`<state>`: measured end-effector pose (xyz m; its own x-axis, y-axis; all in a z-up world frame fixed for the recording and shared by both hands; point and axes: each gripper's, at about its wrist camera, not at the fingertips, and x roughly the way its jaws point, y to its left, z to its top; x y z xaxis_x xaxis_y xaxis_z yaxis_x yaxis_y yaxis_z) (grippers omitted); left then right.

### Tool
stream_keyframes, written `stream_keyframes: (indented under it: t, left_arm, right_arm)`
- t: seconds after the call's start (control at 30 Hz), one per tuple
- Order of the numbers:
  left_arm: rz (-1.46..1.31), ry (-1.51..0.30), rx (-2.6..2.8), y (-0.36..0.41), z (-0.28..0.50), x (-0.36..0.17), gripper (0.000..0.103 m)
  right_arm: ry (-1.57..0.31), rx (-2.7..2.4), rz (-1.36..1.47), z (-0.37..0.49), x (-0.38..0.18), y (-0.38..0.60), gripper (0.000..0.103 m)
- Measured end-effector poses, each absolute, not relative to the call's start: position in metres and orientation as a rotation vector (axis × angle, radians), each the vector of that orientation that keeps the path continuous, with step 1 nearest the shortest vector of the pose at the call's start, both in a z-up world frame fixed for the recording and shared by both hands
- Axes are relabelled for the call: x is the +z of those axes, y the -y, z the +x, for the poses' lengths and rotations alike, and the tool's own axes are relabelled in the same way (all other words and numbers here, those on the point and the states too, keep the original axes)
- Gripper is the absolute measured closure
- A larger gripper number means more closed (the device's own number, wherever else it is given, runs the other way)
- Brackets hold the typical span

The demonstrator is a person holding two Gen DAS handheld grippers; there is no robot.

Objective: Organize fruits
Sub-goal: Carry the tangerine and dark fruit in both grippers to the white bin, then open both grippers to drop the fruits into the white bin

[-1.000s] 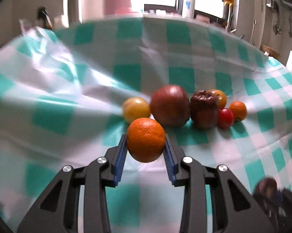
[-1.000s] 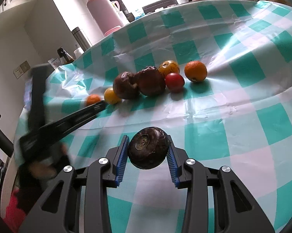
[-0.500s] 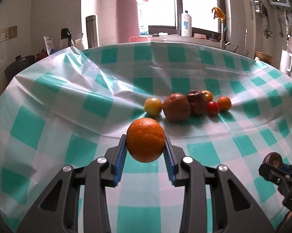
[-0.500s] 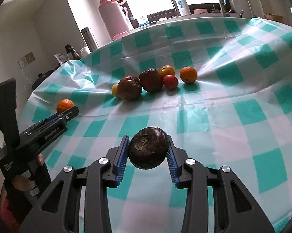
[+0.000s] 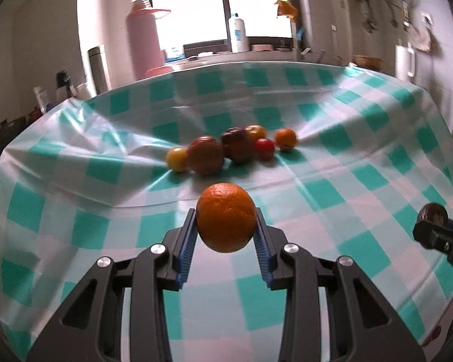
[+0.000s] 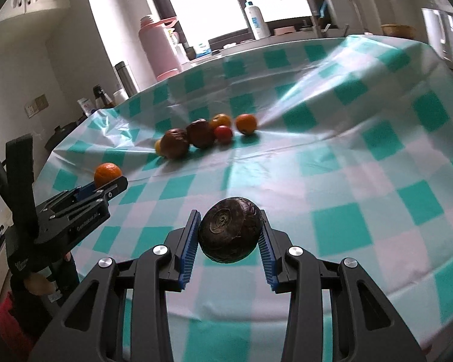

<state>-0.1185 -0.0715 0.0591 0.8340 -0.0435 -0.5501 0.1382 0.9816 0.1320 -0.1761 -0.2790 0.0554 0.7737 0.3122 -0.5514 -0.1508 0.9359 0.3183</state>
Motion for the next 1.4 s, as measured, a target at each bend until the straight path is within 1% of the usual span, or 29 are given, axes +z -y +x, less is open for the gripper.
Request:
stream_keyframes:
  t: [0.43, 0.67, 0.87, 1.03, 1.17, 1.4]
  left_arm:
    - [0.32, -0.569, -0.252, 0.149, -0.154, 0.054, 0.067]
    - [0.43, -0.565, -0.44, 0.214, -0.193, 0.048, 0.067]
    - [0.565, -0.57, -0.618, 0.28, -0.234, 0.029, 0.067]
    - [0.691, -0.586, -0.796, 0.334, -0.277, 0.007, 0.067]
    - [0.765, -0.635, -0.907, 0.366, -0.302, -0.019, 0.067]
    - [0.933, -0.76, -0.993, 0.412, -0.316, -0.092, 0.067]
  right_arm:
    - [-0.61, 0.119, 0.321, -0.226, 0.042, 0.354, 0.065]
    - [-0.592, -0.01, 0.348, -0.273, 0.033, 0.41, 0.065]
    - [-0.605, -0.136, 0.408, -0.311, 0.014, 0.46, 0.065]
    - [-0.651, -0.257, 0.449, -0.339, -0.015, 0.5, 0.065]
    - [-0.727, -0.348, 0.461, -0.347, -0.043, 0.522, 0.065]
    - [-0.92, -0.444, 0.477, -0.34, -0.1, 0.552, 0.065]
